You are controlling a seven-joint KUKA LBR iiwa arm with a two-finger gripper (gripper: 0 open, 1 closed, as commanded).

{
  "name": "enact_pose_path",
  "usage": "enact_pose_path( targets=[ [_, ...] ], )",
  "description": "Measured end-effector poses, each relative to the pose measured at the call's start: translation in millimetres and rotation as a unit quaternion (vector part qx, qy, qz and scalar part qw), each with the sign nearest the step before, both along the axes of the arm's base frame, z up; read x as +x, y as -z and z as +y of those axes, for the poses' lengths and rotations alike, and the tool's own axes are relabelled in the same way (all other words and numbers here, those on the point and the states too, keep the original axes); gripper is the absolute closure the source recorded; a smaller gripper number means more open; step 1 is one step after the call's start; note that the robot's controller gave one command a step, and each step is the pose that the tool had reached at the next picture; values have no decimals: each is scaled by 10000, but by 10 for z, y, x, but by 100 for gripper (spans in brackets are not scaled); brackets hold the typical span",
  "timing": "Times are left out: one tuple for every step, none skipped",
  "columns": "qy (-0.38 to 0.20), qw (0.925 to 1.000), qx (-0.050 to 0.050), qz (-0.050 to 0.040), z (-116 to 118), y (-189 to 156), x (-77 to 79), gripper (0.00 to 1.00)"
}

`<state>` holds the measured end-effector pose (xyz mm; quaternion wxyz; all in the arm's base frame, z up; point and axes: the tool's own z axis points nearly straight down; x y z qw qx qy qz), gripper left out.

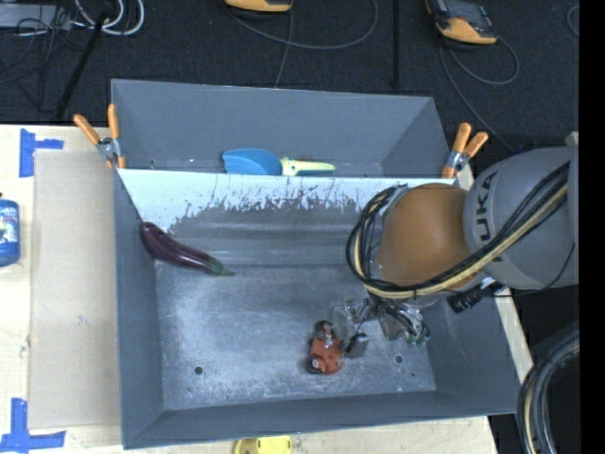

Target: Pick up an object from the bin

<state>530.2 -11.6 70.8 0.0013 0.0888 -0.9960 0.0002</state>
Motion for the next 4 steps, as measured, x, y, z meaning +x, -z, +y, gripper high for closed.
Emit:
enact_pose_path(
  targets=[
    [0, 10000, 0, 0, 0, 0, 0, 100],
    [77, 10000, 9, -36, 179, 4, -386, 0],
    [81, 10000, 9, -36, 178, 4, -386, 0],
    [312, 9995, 1, -18, 438, 9, -283, 0]
  ],
)
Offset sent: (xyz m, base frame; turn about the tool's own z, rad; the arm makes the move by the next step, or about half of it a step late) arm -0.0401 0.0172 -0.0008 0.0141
